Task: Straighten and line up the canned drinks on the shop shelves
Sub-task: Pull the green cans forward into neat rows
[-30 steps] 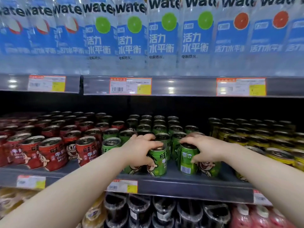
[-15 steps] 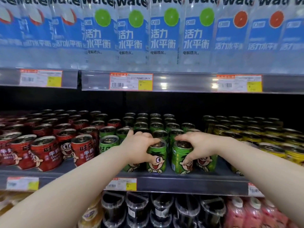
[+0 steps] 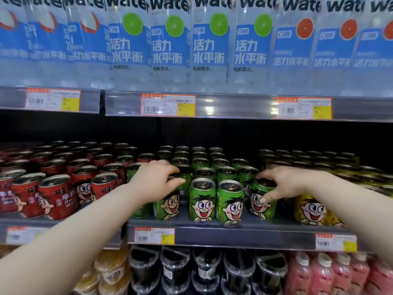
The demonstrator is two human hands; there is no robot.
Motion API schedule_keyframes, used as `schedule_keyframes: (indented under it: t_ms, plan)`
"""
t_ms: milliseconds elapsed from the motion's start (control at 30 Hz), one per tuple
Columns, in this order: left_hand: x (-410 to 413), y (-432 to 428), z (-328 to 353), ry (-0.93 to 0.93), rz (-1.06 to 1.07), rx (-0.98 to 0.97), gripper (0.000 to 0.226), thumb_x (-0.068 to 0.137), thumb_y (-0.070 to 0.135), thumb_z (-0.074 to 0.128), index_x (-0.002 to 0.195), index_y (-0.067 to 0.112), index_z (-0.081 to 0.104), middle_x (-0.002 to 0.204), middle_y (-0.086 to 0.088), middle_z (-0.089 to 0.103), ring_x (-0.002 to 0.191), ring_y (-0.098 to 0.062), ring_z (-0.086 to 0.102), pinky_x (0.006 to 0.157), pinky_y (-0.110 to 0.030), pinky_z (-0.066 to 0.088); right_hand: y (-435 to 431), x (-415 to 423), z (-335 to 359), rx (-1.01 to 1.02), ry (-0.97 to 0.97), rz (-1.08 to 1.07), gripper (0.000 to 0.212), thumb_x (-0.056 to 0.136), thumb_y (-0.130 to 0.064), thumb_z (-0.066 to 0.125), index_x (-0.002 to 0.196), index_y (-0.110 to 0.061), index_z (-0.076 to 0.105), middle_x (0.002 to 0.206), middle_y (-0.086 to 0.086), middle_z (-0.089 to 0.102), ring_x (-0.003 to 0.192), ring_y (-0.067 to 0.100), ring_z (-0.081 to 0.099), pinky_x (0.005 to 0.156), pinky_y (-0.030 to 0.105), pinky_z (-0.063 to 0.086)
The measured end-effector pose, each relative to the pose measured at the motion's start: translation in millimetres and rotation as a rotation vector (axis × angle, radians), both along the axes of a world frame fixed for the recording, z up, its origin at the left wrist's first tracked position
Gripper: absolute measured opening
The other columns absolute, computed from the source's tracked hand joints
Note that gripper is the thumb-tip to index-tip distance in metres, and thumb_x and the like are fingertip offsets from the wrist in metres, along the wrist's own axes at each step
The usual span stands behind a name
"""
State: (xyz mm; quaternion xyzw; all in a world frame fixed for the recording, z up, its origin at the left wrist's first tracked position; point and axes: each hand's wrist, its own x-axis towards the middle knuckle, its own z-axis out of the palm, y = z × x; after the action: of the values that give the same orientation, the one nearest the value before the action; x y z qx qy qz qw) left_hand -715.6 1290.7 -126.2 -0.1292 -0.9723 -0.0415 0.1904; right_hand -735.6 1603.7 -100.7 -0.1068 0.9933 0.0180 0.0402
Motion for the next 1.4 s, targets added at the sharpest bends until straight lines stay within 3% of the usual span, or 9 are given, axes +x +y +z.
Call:
schedule_keyframes:
  t_ms: [167, 333, 433, 533, 900, 1000, 1067, 1200, 1400]
  plan:
    - [2.6, -26.0, -5.3, -0.120, 0.099, -0.166, 0.074, 0.077, 0.074, 0.043, 0.136, 0.029, 0.044, 0.138, 0.000, 0.048, 0.129, -0.024, 0.039, 0.108, -0.041, 0.029, -0.6, 3.5, -15.4, -0.049, 0.130, 0.028, 0.062, 0.082, -0.049, 0.062, 0.138, -0.038, 0.036, 0.145, 0.005, 0.033, 0.128, 0.023, 0.042, 0.100, 0.027, 0.037]
    - [3.7, -19.6, -14.5, -0.128, 0.106, -0.258, 0.078, 0.076, 0.069, 0.051, 0.141, 0.031, 0.034, 0.140, 0.000, 0.046, 0.131, -0.023, 0.035, 0.112, -0.045, 0.016, 0.9, 5.3, -12.8, -0.179, -0.003, 0.167, 0.062, 0.081, -0.031, 0.070, 0.133, -0.039, 0.037, 0.135, -0.006, 0.036, 0.128, 0.015, 0.039, 0.108, 0.026, 0.033]
    - [2.1, -21.4, -15.5, -0.069, 0.066, -0.237, 0.071, 0.079, 0.067, 0.050, 0.140, 0.034, 0.036, 0.140, 0.005, 0.047, 0.128, -0.020, 0.034, 0.107, -0.039, 0.022, 1.0, 3.0, -12.5, -0.232, -0.033, 0.133, 0.076, 0.079, -0.029, 0.072, 0.140, -0.032, 0.028, 0.145, -0.001, 0.031, 0.131, 0.016, 0.035, 0.110, 0.027, 0.032]
    - [1.5, -17.8, -15.1, -0.081, 0.010, -0.239, 0.069, 0.081, 0.066, 0.047, 0.142, 0.036, 0.033, 0.145, 0.008, 0.040, 0.130, -0.017, 0.031, 0.105, -0.035, 0.024, -2.6, 2.7, -17.0, -0.238, -0.047, 0.085, 0.089, 0.074, -0.042, 0.074, 0.145, -0.033, 0.021, 0.152, 0.002, 0.020, 0.137, 0.021, 0.030, 0.111, 0.029, 0.032]
    - [6.2, -12.5, -23.3, -0.133, -0.062, -0.126, 0.079, 0.081, 0.062, 0.052, 0.147, 0.034, 0.019, 0.155, 0.007, 0.020, 0.139, -0.018, 0.019, 0.111, -0.038, 0.017, -6.6, -4.4, -12.0, -0.157, -0.064, 0.107, 0.083, 0.071, -0.031, 0.078, 0.139, -0.034, 0.030, 0.146, -0.005, 0.032, 0.130, 0.015, 0.037, 0.108, 0.028, 0.035]
    - [5.6, -33.1, -17.6, -0.064, -0.053, -0.016, 0.104, 0.059, 0.091, 0.027, 0.145, 0.032, 0.026, 0.151, 0.004, 0.031, 0.137, -0.020, 0.026, 0.112, -0.038, 0.022, -4.9, -4.9, -10.7, -0.151, -0.074, 0.119, 0.082, 0.072, -0.029, 0.078, 0.138, -0.035, 0.030, 0.147, -0.005, 0.032, 0.130, 0.013, 0.037, 0.109, 0.025, 0.033]
    - [4.2, -53.0, -12.0, -0.028, 0.058, -0.068, 0.124, 0.042, 0.099, 0.011, 0.144, 0.030, 0.031, 0.146, 0.002, 0.040, 0.132, -0.022, 0.034, 0.109, -0.038, 0.028, -5.4, -5.0, -9.9, -0.148, -0.086, 0.112, 0.081, 0.073, -0.028, 0.077, 0.139, -0.035, 0.029, 0.147, -0.004, 0.032, 0.130, 0.013, 0.037, 0.108, 0.024, 0.033]
    - [4.7, -71.3, -11.5, -0.175, 0.206, -0.130, 0.094, 0.070, 0.077, 0.048, 0.146, 0.026, 0.025, 0.150, -0.003, 0.033, 0.137, -0.024, 0.031, 0.111, -0.039, 0.022, -10.8, -5.7, -7.7, -0.114, -0.115, 0.079, 0.083, 0.073, -0.027, 0.076, 0.140, -0.036, 0.027, 0.148, -0.002, 0.030, 0.131, 0.016, 0.036, 0.106, 0.025, 0.036]
    - [8.8, -69.1, -17.8, -0.228, 0.115, 0.070, 0.072, 0.080, 0.054, 0.060, 0.142, 0.029, 0.034, 0.150, 0.002, 0.030, 0.137, -0.021, 0.031, 0.114, -0.040, 0.014, -18.3, -5.5, -5.7, -0.042, -0.134, 0.075, 0.083, 0.076, -0.025, 0.073, 0.143, -0.035, 0.024, 0.151, -0.001, 0.025, 0.133, 0.017, 0.034, 0.107, 0.025, 0.035]
